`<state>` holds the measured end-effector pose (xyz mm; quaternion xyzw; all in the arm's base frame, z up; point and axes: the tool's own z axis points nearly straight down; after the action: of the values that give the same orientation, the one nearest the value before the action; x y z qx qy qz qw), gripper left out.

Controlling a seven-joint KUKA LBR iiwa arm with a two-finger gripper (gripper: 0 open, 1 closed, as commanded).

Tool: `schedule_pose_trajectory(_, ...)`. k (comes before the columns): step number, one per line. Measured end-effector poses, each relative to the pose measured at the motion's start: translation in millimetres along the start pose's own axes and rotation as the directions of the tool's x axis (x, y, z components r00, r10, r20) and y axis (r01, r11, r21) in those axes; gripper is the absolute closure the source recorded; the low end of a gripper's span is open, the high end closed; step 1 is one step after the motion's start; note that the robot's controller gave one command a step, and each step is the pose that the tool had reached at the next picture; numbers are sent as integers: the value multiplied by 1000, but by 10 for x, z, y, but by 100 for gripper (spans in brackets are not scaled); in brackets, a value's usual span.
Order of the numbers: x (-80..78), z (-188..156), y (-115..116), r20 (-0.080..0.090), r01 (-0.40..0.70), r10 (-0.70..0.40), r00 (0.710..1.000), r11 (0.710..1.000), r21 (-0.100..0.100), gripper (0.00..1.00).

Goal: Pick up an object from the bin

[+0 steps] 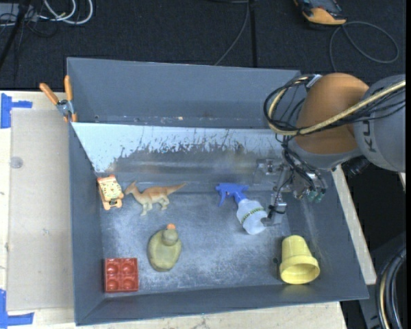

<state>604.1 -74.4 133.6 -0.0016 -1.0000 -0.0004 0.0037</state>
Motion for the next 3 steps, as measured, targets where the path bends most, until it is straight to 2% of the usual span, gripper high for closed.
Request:
schedule_pose_trajectory(1, -11, -46, 2, 6, 1, -1, 1000, 1000, 1, 0)
schedule_pose_trajectory(2, -14, 96, 22, 11, 69, -69, 998, 998, 2, 0)
schedule_pose_trajectory(3, -254, 434, 153, 28, -291, 291, 956, 957, -1, 100)
